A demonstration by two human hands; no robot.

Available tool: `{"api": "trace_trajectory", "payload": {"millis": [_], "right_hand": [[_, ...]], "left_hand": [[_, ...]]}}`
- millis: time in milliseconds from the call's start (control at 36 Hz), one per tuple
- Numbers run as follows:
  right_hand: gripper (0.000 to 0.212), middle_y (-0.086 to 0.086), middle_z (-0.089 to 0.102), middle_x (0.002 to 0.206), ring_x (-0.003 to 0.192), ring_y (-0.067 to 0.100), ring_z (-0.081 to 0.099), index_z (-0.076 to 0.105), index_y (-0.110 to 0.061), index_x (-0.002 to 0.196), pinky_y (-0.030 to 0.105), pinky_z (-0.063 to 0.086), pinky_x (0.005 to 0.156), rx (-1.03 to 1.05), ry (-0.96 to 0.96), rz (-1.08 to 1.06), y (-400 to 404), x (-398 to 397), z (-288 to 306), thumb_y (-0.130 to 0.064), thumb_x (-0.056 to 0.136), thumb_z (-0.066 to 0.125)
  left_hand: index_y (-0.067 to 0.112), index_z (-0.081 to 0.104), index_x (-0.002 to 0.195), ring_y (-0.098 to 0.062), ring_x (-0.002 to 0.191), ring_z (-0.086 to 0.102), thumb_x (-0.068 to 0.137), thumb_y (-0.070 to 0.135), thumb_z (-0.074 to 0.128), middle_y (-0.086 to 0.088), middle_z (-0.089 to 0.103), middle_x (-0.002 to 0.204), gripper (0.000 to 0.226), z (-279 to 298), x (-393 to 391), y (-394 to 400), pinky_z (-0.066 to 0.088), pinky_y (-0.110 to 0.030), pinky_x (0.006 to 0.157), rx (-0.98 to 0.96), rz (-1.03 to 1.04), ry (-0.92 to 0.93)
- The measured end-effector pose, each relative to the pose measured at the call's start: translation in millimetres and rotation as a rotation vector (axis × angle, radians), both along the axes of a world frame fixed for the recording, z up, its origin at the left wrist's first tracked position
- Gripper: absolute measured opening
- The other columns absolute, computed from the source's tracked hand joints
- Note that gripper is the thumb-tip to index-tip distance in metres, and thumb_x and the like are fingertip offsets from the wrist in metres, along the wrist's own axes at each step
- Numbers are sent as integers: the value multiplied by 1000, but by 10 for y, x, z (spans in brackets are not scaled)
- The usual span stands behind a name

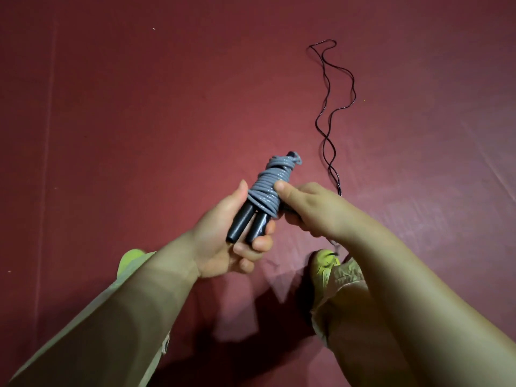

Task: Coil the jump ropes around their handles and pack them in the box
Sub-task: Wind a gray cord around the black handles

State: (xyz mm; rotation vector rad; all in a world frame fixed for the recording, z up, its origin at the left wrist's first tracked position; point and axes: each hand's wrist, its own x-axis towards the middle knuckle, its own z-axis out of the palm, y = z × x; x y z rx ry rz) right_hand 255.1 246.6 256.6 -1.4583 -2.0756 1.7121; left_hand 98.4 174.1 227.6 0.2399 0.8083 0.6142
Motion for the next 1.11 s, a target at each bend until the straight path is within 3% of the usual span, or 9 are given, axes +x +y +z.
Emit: {"api": "trace_trajectory", "payload": {"millis": [167,278,472,583,639,778,861,972,1111], "right_hand": [[60,-2,45,51,38,4,41,59,-13,61,11,30,40,84,-194,18,-9,-9,-53,-50,100,34],[63,3,50,53,52,22,50,58,-12,59,28,39,52,141,-247,-3,-25,-27,-71,-54,99,34],[57,-4,51,54,46,8,45,62,-16,64,27,33,52,193,-218,-35,-54,-48,-155,-49,100,34],[60,-10,45,42,41,5,39,56,-18,63,25,28,52,31,-117,-121,-104,-97,-180,-57,98,28],[60,-4,41,51,46,13,33,48,-17,62,26,27,50,-52,-70,-166,-108,-110,-160,-63,95,29],[53,-3,37,52,41,10,29,43,-17,62,28,23,50,2,-32,-172,-78,-99,-125,-62,92,42],[46,-10,31,44,40,8,25,37,-24,54,27,20,49,-12,108,-222,-96,-92,-78,-55,88,41],[35,0,33,47,44,14,28,42,-20,59,31,21,47,-98,333,-220,-117,-86,-21,-46,81,35],[41,6,35,57,53,19,30,48,-21,64,40,19,53,-83,305,-132,-92,-57,-24,-58,79,39]], "left_hand": [[13,56,78,-8,38,23,83,74,21,-1,50,57,71,-12,16,-15,24,-24,48,91,-16,363],[12,57,79,-9,39,24,88,70,20,-2,52,57,69,14,40,-2,22,-26,50,127,20,488],[16,58,74,-9,41,30,89,68,30,3,53,56,60,-39,67,27,28,-22,46,199,7,773],[19,51,66,-10,43,35,68,76,55,7,46,55,57,-147,60,43,30,-29,50,323,8,983],[20,48,67,-13,52,35,54,80,53,9,42,58,62,-181,48,40,29,-32,56,383,-1,1005],[22,55,65,-10,55,37,49,72,60,10,43,59,53,-178,54,27,30,-31,57,473,4,827],[20,70,70,-18,57,50,38,72,79,-8,54,67,62,-107,10,-36,41,-32,59,351,34,383],[17,76,88,-15,64,67,45,73,78,-3,69,75,71,-54,-1,-106,58,-33,67,299,-76,-104],[19,75,75,-10,49,62,42,69,82,2,65,62,60,-49,126,-126,53,-25,49,237,-5,-170]]}}
